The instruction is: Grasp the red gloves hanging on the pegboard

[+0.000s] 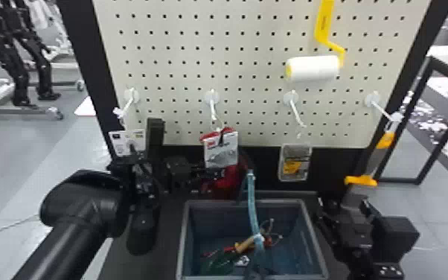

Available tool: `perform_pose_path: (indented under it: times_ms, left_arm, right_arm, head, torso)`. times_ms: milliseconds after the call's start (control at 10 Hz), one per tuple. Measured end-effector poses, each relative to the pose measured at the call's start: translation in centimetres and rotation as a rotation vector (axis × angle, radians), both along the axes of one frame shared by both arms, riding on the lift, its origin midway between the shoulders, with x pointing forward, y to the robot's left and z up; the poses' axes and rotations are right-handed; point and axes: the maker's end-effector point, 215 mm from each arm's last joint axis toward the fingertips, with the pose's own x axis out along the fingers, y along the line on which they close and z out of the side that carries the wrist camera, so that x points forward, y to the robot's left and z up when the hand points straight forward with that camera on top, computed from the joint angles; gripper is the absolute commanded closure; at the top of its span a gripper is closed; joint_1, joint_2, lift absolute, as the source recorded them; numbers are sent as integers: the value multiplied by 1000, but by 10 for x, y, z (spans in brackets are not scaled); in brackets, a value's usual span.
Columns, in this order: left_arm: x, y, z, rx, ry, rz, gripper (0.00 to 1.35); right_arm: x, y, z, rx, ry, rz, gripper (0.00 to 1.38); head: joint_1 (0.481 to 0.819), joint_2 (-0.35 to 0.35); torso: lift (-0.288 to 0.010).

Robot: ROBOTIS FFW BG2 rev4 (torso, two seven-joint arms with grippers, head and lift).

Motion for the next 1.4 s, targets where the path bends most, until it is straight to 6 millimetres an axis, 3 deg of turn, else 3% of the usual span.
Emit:
perform_pose_path:
  times_ms: [1400]
  left_arm:
    - [1,4,3,-23,-11,12,1216]
  right_arm:
    - [-1,0,0,0,-1,0,271]
  head:
    - [549,0]
  torso:
    - [-100]
